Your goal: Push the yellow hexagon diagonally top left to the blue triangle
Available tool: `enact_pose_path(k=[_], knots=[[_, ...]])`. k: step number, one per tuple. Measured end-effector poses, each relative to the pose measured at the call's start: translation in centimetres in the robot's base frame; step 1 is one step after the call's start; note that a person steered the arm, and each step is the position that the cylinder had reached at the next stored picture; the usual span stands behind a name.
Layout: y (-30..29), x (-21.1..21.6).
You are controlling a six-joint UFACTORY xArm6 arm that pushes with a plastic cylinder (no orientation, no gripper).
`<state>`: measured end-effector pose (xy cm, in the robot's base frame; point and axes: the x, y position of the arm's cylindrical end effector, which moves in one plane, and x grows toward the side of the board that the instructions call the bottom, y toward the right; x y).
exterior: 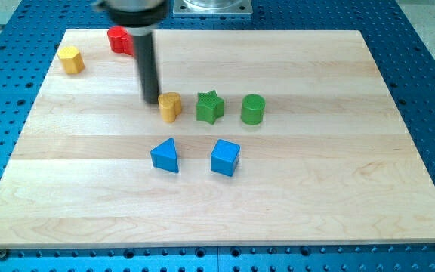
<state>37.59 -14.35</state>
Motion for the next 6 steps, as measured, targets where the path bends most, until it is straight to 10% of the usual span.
enact_pose_path(k=[3, 6], knots=[[-16.1, -4.2], [-8.3, -8.2]])
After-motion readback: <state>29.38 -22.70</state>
